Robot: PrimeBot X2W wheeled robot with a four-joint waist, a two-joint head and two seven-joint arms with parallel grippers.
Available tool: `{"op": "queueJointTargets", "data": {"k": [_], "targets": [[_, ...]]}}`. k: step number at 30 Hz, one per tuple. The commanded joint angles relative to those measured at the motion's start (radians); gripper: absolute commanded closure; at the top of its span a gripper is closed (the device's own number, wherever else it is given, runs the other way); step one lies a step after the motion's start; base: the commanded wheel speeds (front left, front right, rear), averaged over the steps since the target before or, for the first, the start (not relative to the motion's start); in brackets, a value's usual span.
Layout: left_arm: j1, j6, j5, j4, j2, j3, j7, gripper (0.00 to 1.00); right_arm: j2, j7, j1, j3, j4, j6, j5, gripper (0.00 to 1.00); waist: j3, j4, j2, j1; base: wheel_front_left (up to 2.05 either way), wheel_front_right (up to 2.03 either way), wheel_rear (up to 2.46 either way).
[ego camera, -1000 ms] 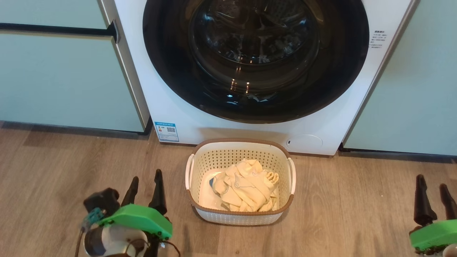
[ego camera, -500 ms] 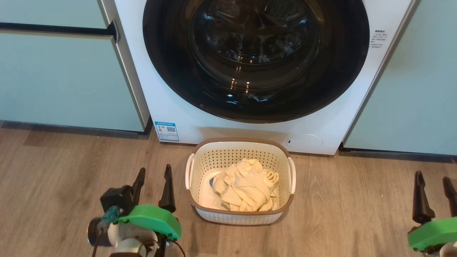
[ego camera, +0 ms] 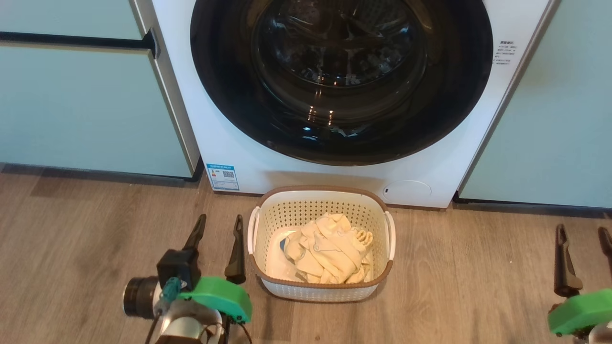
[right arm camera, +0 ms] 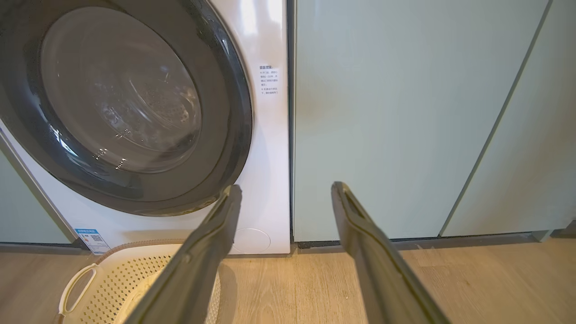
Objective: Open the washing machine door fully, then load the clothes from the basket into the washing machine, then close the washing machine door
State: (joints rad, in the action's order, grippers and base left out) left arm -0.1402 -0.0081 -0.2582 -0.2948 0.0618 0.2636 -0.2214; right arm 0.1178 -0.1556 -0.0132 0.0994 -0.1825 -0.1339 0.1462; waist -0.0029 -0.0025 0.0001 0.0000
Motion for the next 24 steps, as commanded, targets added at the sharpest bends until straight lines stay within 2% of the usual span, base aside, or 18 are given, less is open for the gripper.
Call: {"op": "queueJointTargets", "data": {"k": [1, 9, 24], "targets": [[-0.059, 0.002, 0.035, 0.025, 0.013, -0.023, -0.018, 0.0, 0.028, -0.018, -0.042, -0.019, 0.04, 0.003, -0.033, 0.0, 0.0, 0.0, -0.0001, 0.0, 0.0, 0.0, 0.0], [-0.071, 0.008, 0.122, 0.018, 0.013, -0.005, -0.04, 0.0, 0.035, -0.036, -0.044, -0.019, 0.052, 0.003, -0.127, 0.0, 0.0, -0.003, -0.0001, 0.0, 0.0, 0.0, 0.0], [-0.067, 0.01, 0.116, 0.019, 0.008, -0.009, -0.04, 0.0, 0.032, -0.04, -0.044, -0.014, 0.048, 0.003, -0.12, 0.0, 0.002, -0.011, -0.0001, 0.0, 0.0, 0.0, 0.0]]}}
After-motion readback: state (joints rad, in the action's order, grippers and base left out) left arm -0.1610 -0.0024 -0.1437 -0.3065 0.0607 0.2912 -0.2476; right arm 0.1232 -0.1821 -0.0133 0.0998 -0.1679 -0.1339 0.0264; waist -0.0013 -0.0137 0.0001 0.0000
